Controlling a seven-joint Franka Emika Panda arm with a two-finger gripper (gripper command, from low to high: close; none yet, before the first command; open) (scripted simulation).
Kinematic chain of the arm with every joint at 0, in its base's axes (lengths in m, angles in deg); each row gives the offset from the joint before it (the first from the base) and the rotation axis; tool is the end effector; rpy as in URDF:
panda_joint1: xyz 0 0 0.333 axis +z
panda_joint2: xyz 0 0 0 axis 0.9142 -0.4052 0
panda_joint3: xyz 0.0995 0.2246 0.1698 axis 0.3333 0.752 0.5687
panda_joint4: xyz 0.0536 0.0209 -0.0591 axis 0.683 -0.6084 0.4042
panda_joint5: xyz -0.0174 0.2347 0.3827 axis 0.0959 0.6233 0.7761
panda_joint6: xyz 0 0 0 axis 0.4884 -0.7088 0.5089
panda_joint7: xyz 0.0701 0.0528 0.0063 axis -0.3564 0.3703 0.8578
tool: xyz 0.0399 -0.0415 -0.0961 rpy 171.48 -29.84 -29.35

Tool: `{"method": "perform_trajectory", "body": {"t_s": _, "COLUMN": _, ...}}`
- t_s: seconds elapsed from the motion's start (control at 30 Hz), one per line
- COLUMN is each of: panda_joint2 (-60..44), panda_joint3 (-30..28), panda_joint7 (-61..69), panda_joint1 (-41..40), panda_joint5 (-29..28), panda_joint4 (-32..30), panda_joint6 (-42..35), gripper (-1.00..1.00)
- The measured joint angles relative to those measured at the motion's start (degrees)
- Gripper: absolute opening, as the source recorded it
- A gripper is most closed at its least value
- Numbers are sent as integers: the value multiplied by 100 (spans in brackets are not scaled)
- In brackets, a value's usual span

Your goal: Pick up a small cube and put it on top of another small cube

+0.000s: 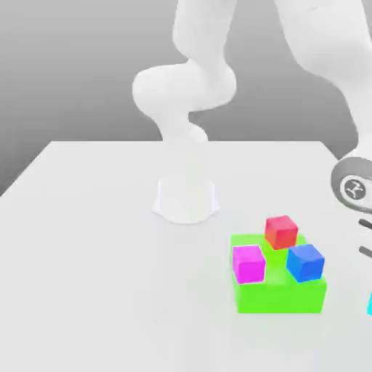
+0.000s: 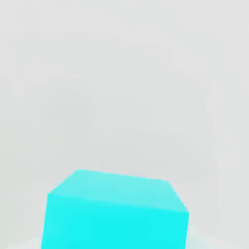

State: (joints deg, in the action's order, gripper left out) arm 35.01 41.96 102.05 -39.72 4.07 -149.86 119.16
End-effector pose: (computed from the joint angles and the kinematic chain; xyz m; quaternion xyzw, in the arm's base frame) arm 0.4268 0.3587 0.1316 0.7590 0.6511 -0.0019 0.0057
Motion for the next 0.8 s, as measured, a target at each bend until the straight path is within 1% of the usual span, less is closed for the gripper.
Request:
{"method": "perform_trajectory", "body": {"t_s": 0.3, "panda_joint2": 1885, "panda_joint3": 1, "panda_joint7": -597, "panda_joint1": -24, "panda_joint5": 380, "panda_joint4": -1351, "panda_joint6": -486, "gripper": -100}}
{"method": "perform_trajectory", "body": {"t_s": 0.8, "panda_joint2": 5037, "panda_joint3": -243, "panda_joint7": -1156, "panda_joint1": 317, "panda_joint5": 1645, "panda_joint4": -3619, "panda_joint6": -1311, "gripper": -100}}
